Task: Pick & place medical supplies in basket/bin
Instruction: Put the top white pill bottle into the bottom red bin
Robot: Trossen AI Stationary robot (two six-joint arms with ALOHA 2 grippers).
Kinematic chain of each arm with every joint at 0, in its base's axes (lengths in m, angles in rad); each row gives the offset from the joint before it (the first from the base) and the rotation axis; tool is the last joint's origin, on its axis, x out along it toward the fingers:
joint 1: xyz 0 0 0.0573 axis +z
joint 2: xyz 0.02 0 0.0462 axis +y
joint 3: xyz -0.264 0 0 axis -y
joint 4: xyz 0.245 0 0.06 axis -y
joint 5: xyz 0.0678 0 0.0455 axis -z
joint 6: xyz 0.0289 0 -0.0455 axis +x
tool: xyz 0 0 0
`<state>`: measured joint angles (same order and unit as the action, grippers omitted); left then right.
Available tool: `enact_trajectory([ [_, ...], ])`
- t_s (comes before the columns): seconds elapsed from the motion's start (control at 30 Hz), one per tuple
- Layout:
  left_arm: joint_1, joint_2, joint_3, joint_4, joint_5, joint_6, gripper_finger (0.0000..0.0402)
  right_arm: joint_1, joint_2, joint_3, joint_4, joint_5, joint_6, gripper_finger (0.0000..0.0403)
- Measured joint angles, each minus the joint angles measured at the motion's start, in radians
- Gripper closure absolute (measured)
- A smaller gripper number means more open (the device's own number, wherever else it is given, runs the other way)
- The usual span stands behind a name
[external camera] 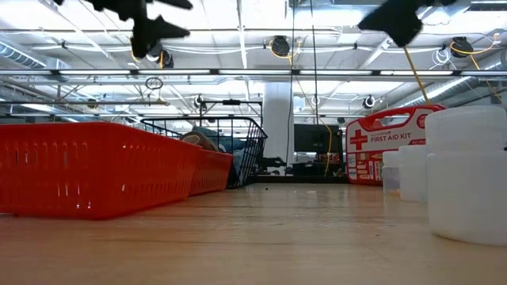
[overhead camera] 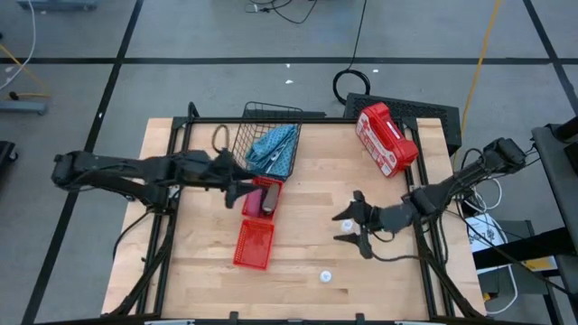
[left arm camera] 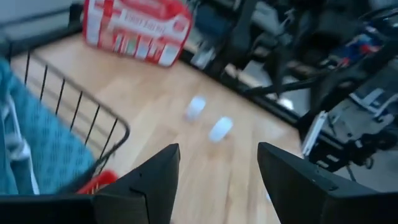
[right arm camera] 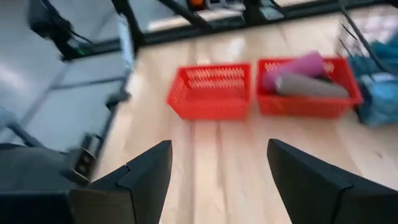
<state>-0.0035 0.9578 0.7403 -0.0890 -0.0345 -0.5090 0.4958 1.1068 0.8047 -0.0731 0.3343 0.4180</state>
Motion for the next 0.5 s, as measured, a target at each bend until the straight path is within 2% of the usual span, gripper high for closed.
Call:
enact_trajectory([
  [0.13, -0.005, -0.073, 0.000, 0.016, 0.000, 0.037, 0.0178, 0.072, -0.001, 0.000, -0.192, 0.144, 0.145, 0.0151],
  [0.33, -0.005, -0.116, 0.000, 0.038, -0.001, 0.114, 0.0178, 0.154, -0.002, -0.022, -0.503, 0.241, 0.565, 0.0151],
  [0.5, -0.004, -0.115, 0.000, 0.038, -0.002, 0.153, 0.0178, 0.205, -0.001, -0.124, -0.517, 0.243, 0.815, 0.0151],
])
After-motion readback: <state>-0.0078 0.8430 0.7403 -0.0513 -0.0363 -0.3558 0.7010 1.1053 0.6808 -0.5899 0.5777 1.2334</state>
